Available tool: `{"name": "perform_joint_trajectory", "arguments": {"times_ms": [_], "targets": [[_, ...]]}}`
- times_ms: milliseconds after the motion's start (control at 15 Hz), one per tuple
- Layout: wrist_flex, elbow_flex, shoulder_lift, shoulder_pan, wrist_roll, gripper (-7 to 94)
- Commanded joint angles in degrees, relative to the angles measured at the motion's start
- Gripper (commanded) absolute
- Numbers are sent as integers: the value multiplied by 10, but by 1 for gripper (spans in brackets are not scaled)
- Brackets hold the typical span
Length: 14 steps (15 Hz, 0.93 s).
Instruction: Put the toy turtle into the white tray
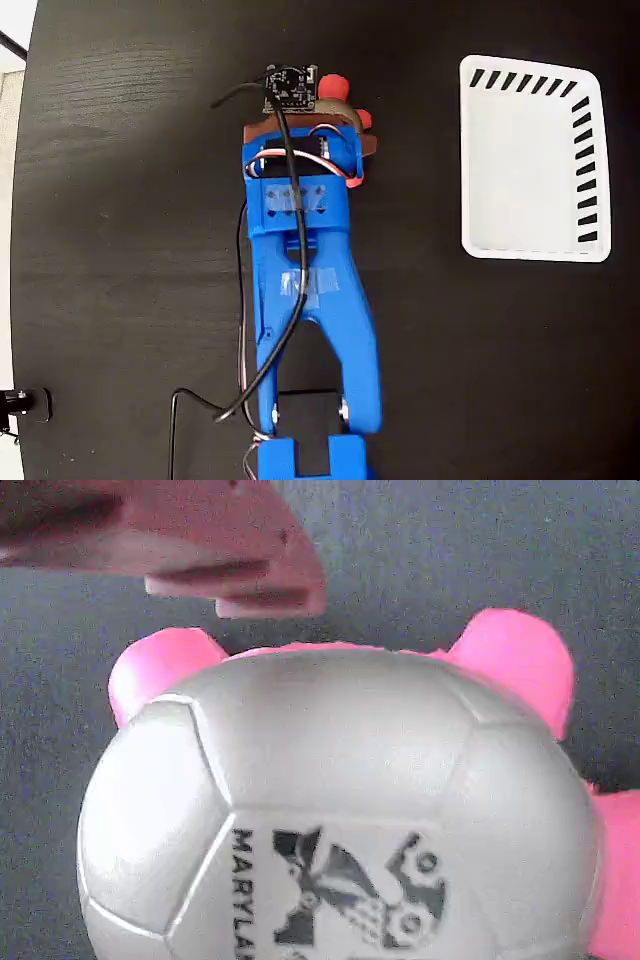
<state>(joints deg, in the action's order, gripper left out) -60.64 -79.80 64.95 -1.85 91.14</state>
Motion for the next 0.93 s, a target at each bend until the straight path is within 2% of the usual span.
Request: {"name": "perform_joint_trajectory", "arguments": {"times_ms": [0,67,200,333,733,867], "targets": [[0,4,24,-12,8,59],[-1,4,25,-12,9,54],[0,4,25,-15,4,52],[1,4,25,-21,-1,40],[3,-4,29,-25,-2,19],[4,-5,30,-25,-3,19]]}}
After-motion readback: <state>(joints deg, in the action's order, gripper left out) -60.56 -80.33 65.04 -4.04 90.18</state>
